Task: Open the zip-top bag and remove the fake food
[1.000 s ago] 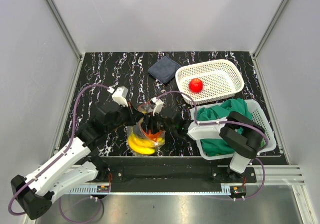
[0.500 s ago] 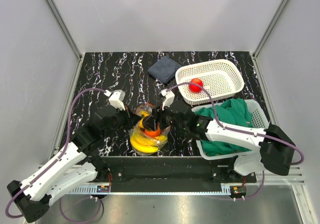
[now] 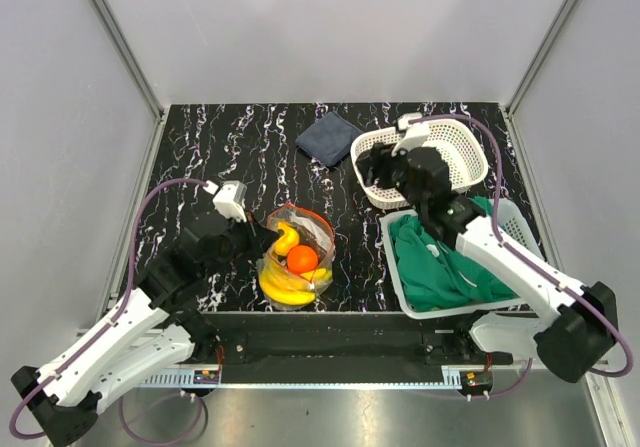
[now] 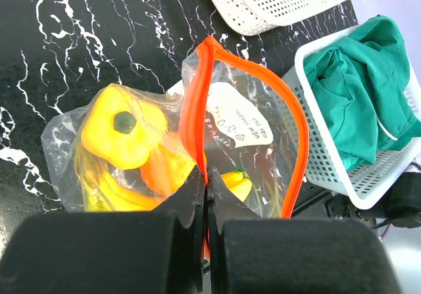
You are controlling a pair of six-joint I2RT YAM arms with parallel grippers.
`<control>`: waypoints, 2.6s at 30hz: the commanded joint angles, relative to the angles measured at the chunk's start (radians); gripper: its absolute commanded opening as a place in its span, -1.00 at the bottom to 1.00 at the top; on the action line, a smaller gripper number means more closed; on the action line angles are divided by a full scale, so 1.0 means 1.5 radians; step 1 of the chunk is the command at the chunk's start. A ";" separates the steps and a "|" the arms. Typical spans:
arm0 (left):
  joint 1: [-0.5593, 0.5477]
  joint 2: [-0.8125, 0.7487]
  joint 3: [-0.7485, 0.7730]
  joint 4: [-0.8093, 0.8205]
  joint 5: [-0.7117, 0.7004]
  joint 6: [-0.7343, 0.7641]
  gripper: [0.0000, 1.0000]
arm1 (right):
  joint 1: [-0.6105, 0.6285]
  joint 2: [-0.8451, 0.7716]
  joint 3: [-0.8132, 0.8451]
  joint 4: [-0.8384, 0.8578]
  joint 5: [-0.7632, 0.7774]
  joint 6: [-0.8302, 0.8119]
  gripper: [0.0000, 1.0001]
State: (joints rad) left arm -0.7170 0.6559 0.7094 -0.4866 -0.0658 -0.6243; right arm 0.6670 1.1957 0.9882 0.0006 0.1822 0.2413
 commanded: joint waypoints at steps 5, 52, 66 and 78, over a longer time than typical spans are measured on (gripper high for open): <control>-0.001 -0.007 0.032 -0.005 -0.016 0.035 -1.00 | -0.147 0.147 0.050 -0.022 0.075 -0.036 -0.44; -0.001 0.060 0.039 0.046 0.035 0.009 -1.00 | 0.243 0.188 0.082 -0.172 -0.212 0.071 -0.13; -0.001 0.090 0.029 0.075 0.040 0.005 -1.00 | 0.243 0.297 0.085 -0.151 -0.158 0.063 0.52; -0.001 0.087 -0.016 0.095 0.040 -0.008 -1.00 | 0.243 0.345 0.047 -0.149 -0.129 0.056 0.82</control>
State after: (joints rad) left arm -0.7136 0.7948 0.6876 -0.4316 -0.0334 -0.6243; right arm 1.0275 1.6886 1.0824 -0.2443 -0.0422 0.3298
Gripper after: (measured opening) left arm 0.005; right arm 0.887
